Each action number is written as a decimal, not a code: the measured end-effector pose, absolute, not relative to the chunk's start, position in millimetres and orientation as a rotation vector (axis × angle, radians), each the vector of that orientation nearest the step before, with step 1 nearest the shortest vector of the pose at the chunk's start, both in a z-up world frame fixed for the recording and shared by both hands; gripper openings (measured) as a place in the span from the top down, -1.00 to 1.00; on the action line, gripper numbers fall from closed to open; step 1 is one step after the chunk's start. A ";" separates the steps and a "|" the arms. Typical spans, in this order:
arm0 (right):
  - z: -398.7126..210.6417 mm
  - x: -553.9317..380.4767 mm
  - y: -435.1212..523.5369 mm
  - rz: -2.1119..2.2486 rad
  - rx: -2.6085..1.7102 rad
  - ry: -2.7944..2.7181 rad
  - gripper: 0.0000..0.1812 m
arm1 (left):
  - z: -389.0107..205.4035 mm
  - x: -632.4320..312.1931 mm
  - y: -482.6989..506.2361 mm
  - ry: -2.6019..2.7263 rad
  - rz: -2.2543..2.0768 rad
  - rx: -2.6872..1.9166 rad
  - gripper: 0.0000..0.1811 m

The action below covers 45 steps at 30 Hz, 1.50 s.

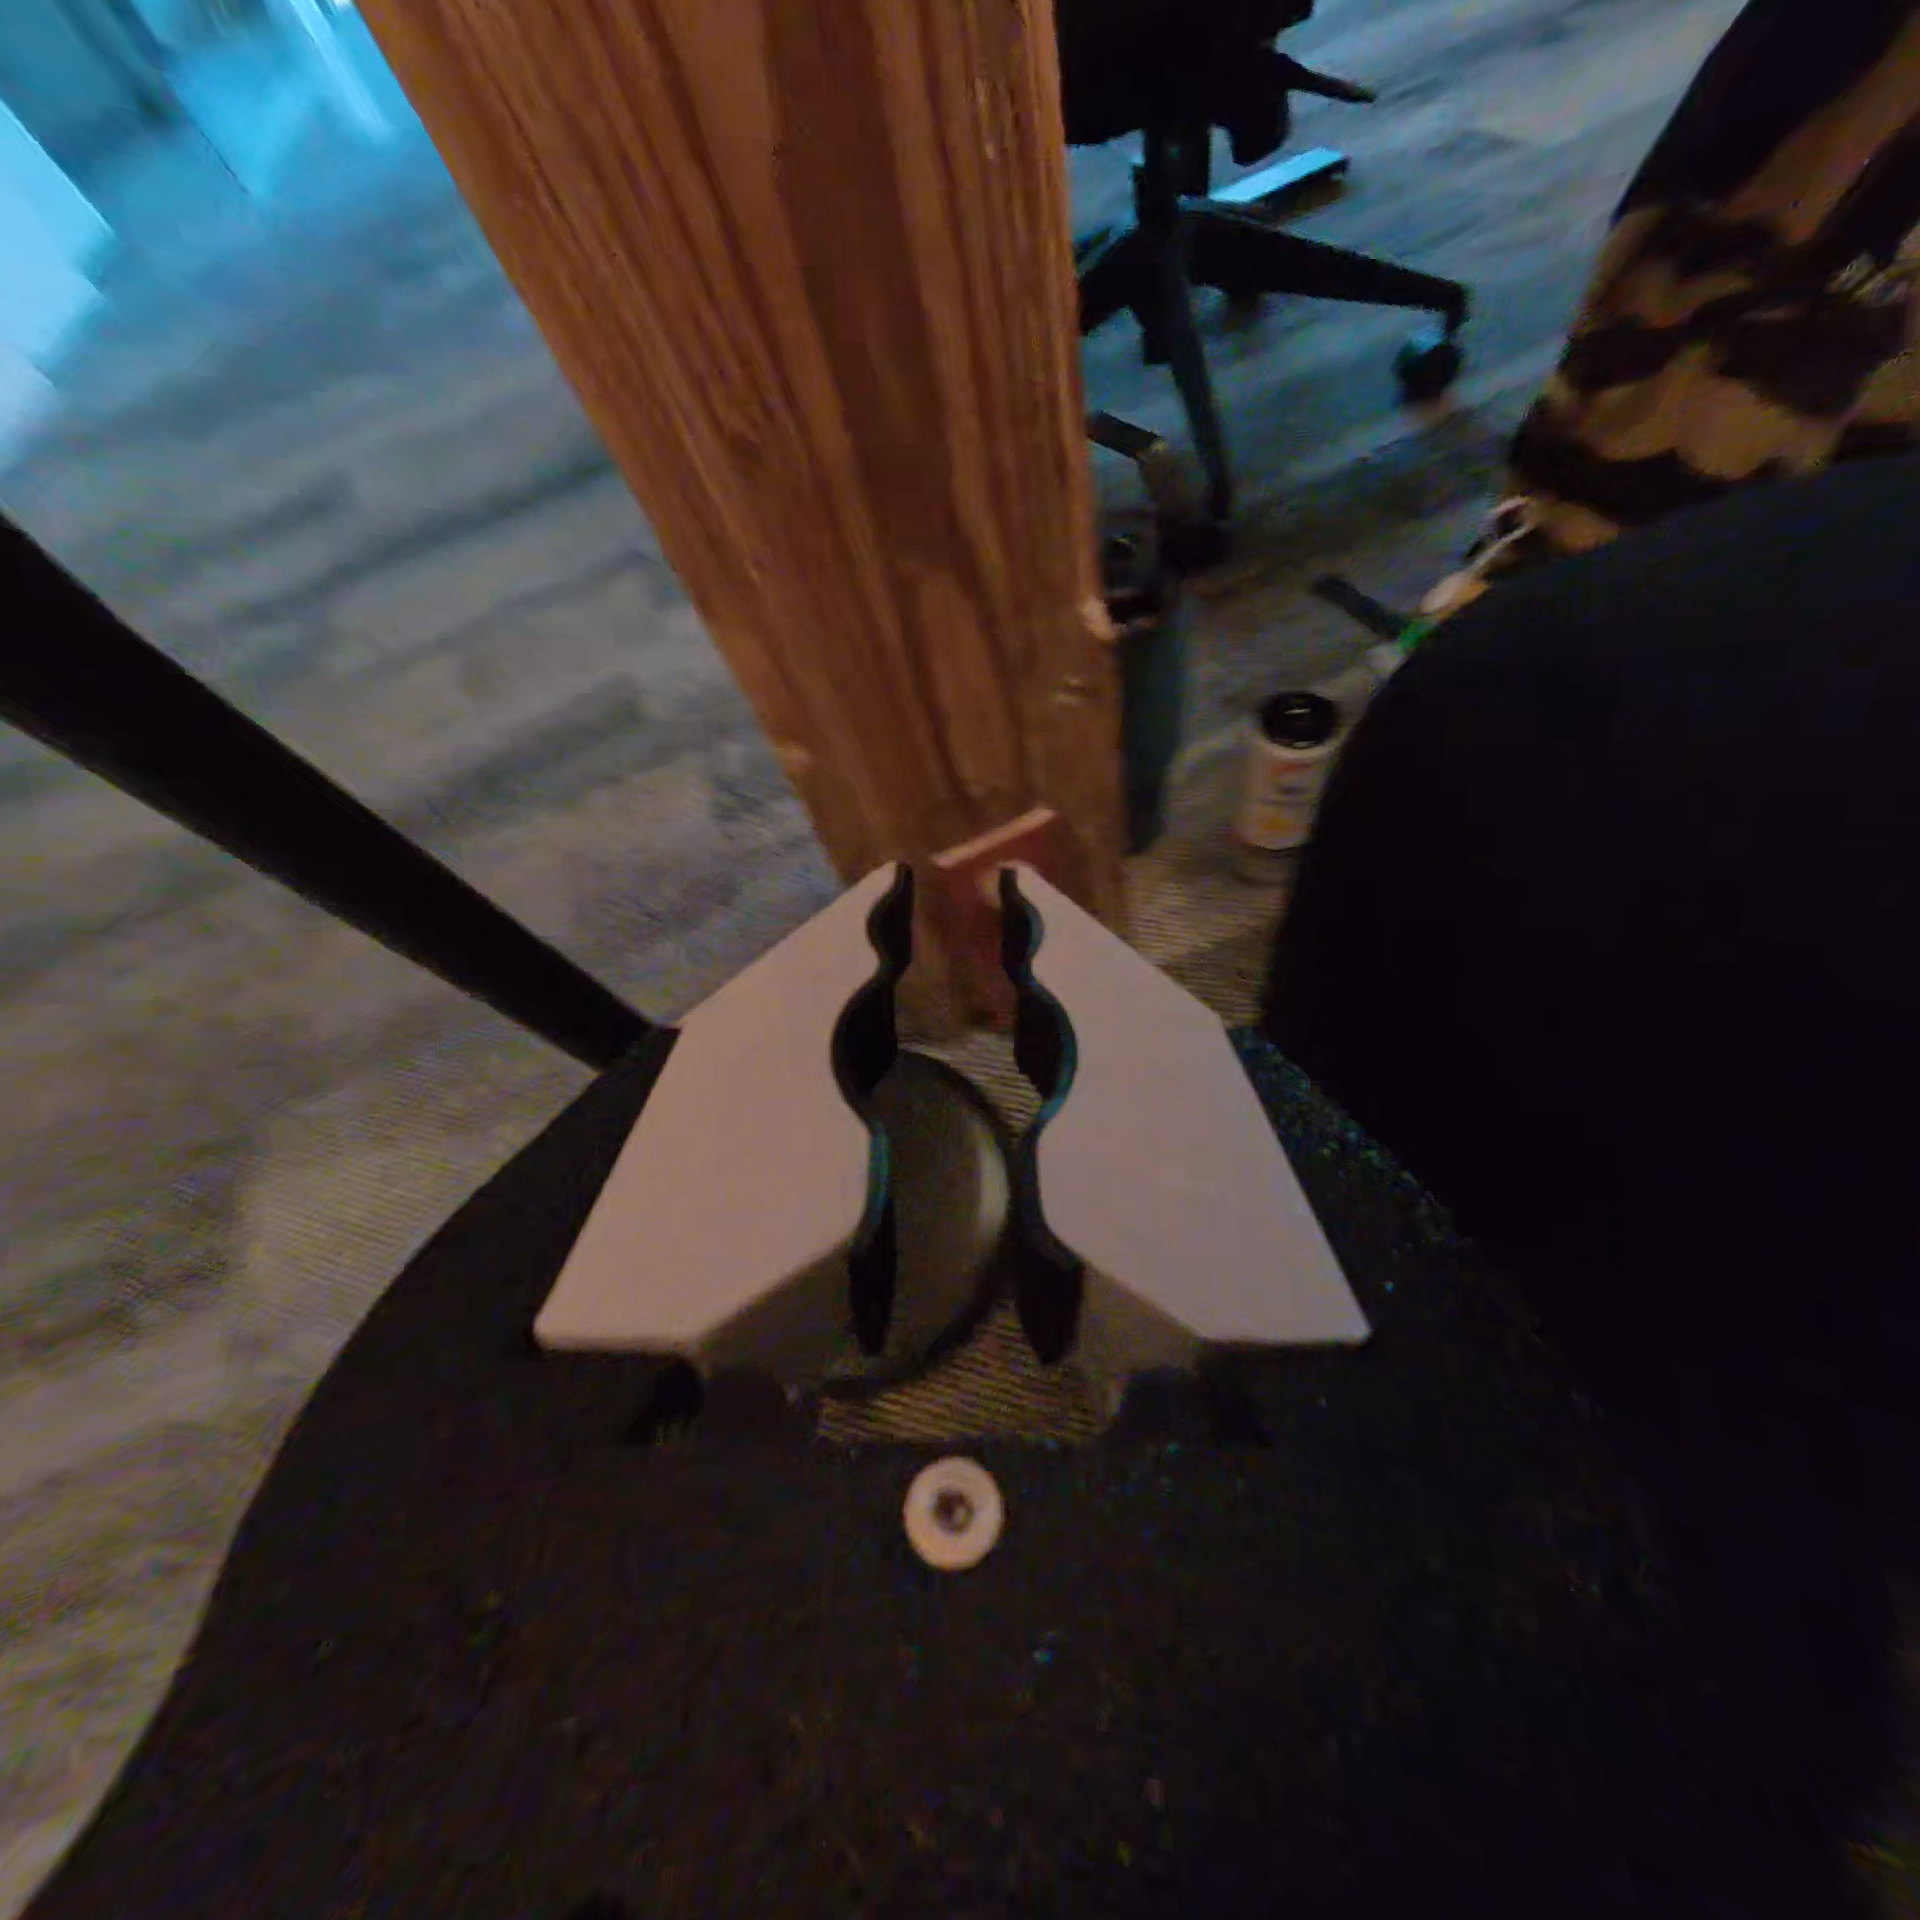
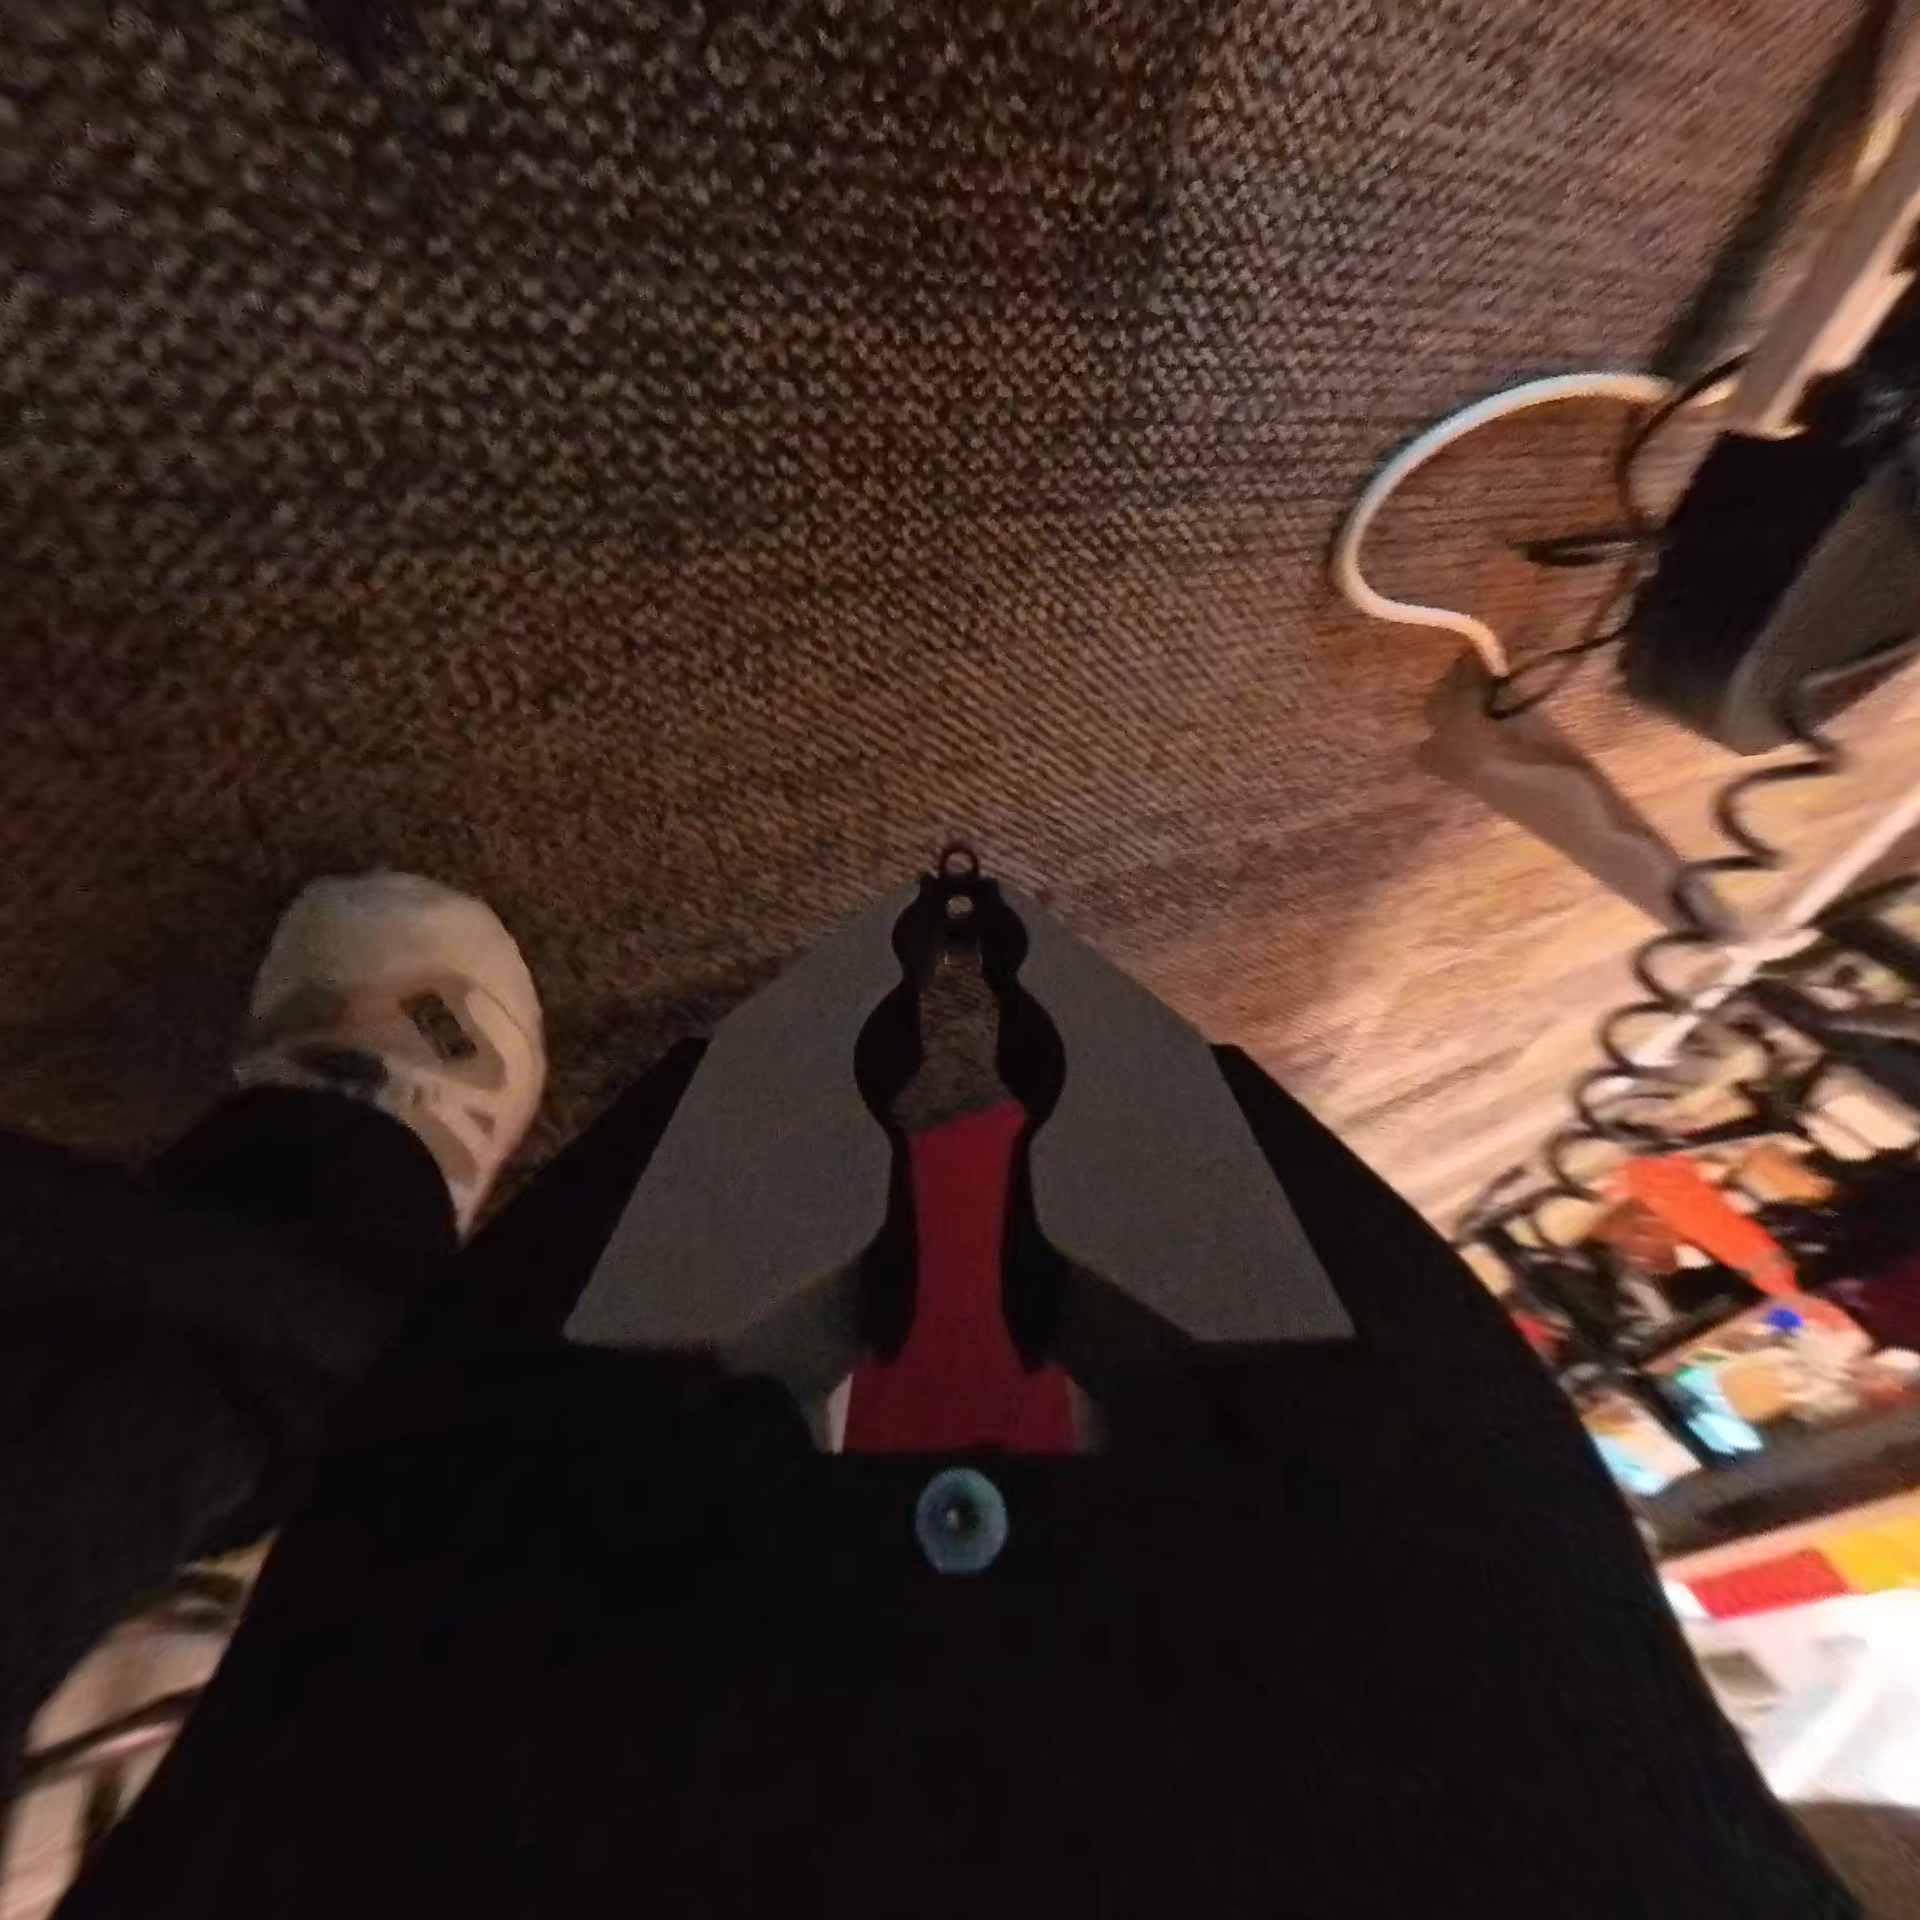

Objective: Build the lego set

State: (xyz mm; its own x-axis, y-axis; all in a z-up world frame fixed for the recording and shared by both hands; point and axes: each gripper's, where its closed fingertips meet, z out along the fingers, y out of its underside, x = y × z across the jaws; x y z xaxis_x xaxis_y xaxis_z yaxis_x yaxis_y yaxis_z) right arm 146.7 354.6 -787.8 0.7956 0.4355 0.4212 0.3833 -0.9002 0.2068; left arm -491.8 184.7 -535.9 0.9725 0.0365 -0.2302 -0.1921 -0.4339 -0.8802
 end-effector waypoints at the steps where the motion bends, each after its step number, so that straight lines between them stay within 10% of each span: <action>1: -772.9 142.1 350.4 0.743 2.865 0.699 0.94 | -541.0 -481.4 183.7 0.040 0.162 -2.046 0.85; 21: -489.7 -147.6 274.1 0.194 3.632 1.498 0.93 | -369.9 -281.5 317.3 0.733 -0.541 -1.933 0.82; 36: -166.3 -48.2 153.3 -0.054 4.425 0.777 0.95 | -197.4 -56.5 222.0 1.135 -1.211 -1.465 0.80; 45: -153.2 109.1 179.7 1.475 4.215 0.993 0.95 | -159.8 38.0 191.2 1.481 -1.316 -1.313 0.60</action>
